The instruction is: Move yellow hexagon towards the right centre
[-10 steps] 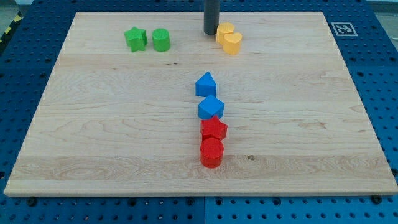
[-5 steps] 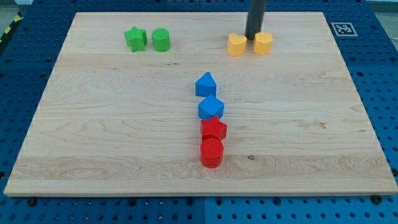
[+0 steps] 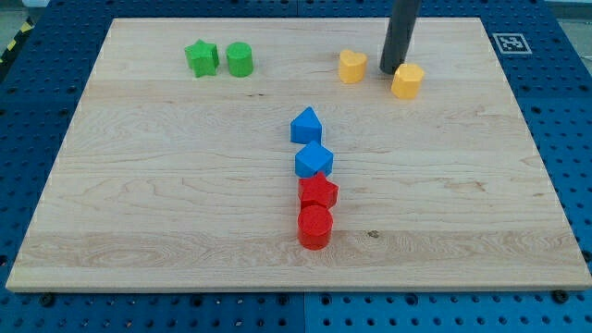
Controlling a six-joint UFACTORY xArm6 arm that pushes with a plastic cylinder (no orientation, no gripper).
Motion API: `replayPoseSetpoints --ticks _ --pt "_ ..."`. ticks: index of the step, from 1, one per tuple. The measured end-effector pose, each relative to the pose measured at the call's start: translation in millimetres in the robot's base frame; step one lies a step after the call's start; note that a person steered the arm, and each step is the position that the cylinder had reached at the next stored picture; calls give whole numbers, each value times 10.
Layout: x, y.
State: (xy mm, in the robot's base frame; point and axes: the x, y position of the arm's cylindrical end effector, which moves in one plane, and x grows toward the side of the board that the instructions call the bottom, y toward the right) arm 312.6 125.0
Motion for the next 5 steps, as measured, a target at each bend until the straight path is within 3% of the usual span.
replayPoseSetpoints --ticks 2,4,5 --pt "162 -2" --pt "255 672" --pt "392 716"
